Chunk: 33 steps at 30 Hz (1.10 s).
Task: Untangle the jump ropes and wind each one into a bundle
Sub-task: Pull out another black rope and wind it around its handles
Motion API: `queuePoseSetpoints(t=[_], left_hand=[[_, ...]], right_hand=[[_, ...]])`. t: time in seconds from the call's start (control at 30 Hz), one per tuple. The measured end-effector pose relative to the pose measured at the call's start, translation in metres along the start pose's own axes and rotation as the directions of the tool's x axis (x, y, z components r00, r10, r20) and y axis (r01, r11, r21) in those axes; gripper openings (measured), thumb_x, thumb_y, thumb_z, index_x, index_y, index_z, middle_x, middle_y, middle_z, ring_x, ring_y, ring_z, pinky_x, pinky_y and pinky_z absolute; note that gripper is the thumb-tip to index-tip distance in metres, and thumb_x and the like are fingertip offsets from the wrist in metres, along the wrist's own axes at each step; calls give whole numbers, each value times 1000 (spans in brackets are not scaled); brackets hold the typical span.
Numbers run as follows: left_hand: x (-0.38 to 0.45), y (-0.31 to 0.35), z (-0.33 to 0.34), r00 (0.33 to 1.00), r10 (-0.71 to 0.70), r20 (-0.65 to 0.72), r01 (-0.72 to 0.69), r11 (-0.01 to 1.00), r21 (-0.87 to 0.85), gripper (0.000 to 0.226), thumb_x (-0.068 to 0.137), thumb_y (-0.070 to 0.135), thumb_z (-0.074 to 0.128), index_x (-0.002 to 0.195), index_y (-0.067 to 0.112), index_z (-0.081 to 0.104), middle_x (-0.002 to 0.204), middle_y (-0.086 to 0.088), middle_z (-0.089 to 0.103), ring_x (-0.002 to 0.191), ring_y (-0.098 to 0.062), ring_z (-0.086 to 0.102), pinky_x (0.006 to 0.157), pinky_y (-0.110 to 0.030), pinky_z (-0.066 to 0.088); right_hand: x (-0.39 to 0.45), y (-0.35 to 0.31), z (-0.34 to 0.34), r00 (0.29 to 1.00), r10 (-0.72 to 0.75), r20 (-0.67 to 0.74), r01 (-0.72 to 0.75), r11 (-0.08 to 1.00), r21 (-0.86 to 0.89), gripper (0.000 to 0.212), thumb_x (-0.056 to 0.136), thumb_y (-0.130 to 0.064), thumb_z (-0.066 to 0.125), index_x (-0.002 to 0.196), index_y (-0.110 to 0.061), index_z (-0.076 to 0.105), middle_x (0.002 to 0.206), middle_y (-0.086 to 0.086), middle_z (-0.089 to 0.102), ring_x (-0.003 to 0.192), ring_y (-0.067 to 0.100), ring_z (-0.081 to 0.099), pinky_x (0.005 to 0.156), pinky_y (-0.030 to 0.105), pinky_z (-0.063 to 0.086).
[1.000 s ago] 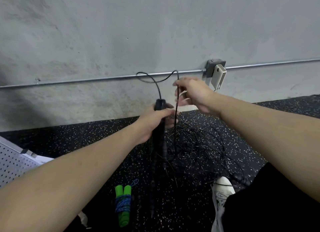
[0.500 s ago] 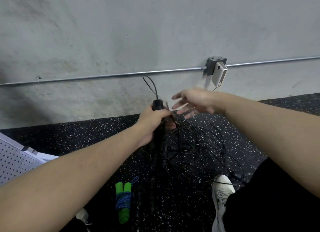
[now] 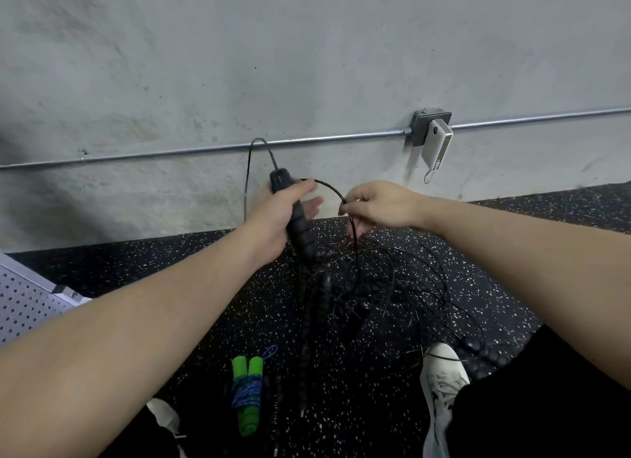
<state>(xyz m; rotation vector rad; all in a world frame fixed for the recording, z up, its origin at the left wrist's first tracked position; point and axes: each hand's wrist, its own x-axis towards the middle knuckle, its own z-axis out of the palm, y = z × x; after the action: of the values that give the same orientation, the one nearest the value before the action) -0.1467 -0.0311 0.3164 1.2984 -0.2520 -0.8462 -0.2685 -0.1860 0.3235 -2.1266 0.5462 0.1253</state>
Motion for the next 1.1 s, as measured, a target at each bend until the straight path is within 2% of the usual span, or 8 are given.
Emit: queuePoseSetpoints(t=[0.17, 0.33, 0.53, 0.77, 0.83, 0.93, 1.0, 1.1], left_hand=[[-10, -39, 11, 990, -74, 120, 14, 901, 434, 22, 82, 22, 82, 102, 23, 72, 108, -5, 77, 115, -31, 68, 100, -45, 54], [-9, -53, 20, 973, -93, 211, -62, 778, 625, 21, 87, 27, 80, 105, 29, 69, 94, 2, 75, 87, -16, 72, 87, -32, 53], [-10, -59, 28, 966, -30, 255, -139, 774, 618, 23, 86, 37, 81, 106, 34, 71, 105, 9, 73, 97, -11, 69, 93, -29, 52], [-10, -61, 38, 958, 3, 285, -155, 845, 511, 10, 93, 9, 72, 95, 10, 62, 86, -7, 78, 78, -21, 74, 74, -28, 59], [-8, -54, 40, 975, 33, 221, -126, 897, 423, 12, 93, 5, 72, 93, 12, 62, 84, -8, 77, 78, -22, 72, 66, -27, 59], [-2, -38, 43, 992, 88, 88, -109, 953, 282, 13, 89, 11, 75, 89, 20, 66, 84, -5, 76, 81, -27, 71, 78, -41, 59], [1, -24, 44, 995, 92, 44, -98, 982, 159, 12, 89, 13, 75, 92, 20, 65, 84, -4, 76, 74, -28, 71, 78, -43, 57], [2, -7, 44, 995, 93, 22, -93, 996, -4, 10, 92, 9, 70, 94, 16, 62, 77, -4, 75, 61, -24, 69, 71, -36, 59]], right_hand=[[-3, -22, -6, 963, -30, -269, 88, 975, 206, 18, 105, -16, 49, 109, -7, 64, 73, 9, 68, 51, 18, 60, 52, 28, 55], [-7, -36, -21, 898, 78, -432, 187, 822, 538, 18, 105, -18, 45, 108, -13, 62, 66, 1, 52, 52, 12, 47, 45, 28, 51], [-14, -37, -30, 929, 185, -321, 169, 560, 811, 16, 106, -18, 47, 108, -10, 61, 73, 5, 58, 57, 15, 55, 56, 35, 58], [-13, -24, -35, 925, 286, -250, 102, 447, 889, 31, 109, -29, 36, 113, -8, 58, 89, 15, 74, 69, 24, 71, 61, 38, 62], [-15, -9, -37, 938, 295, -180, -48, 627, 777, 37, 107, -28, 26, 123, -10, 55, 111, 17, 72, 83, 26, 69, 67, 39, 61], [-24, 19, -32, 981, 190, 31, -192, 971, 144, 37, 105, -21, 37, 141, -20, 46, 125, 5, 64, 97, 19, 63, 75, 35, 59], [-29, 29, -24, 955, 174, 240, -126, 971, -204, 44, 103, -24, 48, 147, -26, 41, 136, -7, 56, 112, 14, 58, 88, 35, 57], [-28, 27, -15, 967, 107, 232, -54, 974, -222, 40, 100, -36, 59, 138, -27, 51, 126, -12, 62, 108, 4, 60, 89, 30, 57]])
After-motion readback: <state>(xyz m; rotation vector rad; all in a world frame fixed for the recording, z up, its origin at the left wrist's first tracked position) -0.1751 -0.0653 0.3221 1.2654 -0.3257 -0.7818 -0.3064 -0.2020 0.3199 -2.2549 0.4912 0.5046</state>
